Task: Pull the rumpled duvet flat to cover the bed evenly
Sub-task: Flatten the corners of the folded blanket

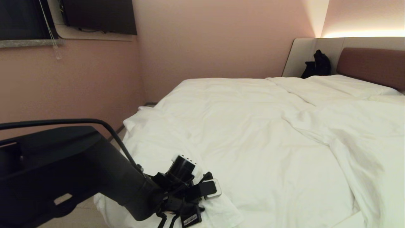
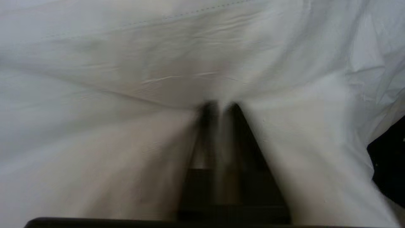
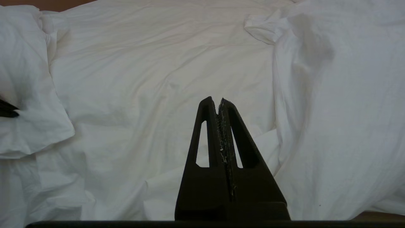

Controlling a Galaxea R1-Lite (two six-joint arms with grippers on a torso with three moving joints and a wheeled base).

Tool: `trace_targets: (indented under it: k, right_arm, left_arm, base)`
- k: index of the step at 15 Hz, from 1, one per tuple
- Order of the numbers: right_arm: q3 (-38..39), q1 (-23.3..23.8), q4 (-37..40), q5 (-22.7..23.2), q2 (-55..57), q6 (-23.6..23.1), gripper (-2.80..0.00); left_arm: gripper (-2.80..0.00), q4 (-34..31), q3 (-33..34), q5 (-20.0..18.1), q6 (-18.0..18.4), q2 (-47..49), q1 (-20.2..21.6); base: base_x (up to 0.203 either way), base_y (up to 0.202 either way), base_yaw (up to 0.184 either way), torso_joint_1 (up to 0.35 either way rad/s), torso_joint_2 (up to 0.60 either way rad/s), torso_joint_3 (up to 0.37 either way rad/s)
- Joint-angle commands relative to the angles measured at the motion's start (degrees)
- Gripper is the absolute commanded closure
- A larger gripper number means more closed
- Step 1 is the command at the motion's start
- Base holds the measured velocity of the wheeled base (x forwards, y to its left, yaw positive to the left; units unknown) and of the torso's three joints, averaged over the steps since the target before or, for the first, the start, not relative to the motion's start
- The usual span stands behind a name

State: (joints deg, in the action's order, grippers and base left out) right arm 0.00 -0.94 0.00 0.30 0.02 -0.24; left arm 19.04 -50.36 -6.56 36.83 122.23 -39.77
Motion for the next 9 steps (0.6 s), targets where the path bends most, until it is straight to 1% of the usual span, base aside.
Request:
trace_targets:
  k: [1, 5, 9]
  right_arm:
    - [0.0, 0.0, 0.0, 0.0, 0.0, 0.0, 0.0]
    - [0.0, 0.0, 0.0, 0.0, 0.0, 0.0, 0.0]
    - [0.0, 0.0, 0.0, 0.0, 0.0, 0.0, 0.0]
  left_arm:
    - [0.0, 0.1, 0.0, 0.0, 0.3, 1.0, 0.2]
    - [0.0, 0.1, 0.4, 0.1, 0.3, 1.4, 1.3]
    - [0.0, 0.1, 2.3, 0.2, 0.3, -0.9, 2.1]
  base:
    - [0.0, 0.0, 0.0, 0.0, 0.0, 0.0]
    - [0.0, 0.0, 0.0, 0.0, 0.0, 0.0]
    - [0.0, 0.0, 0.0, 0.0, 0.0, 0.0]
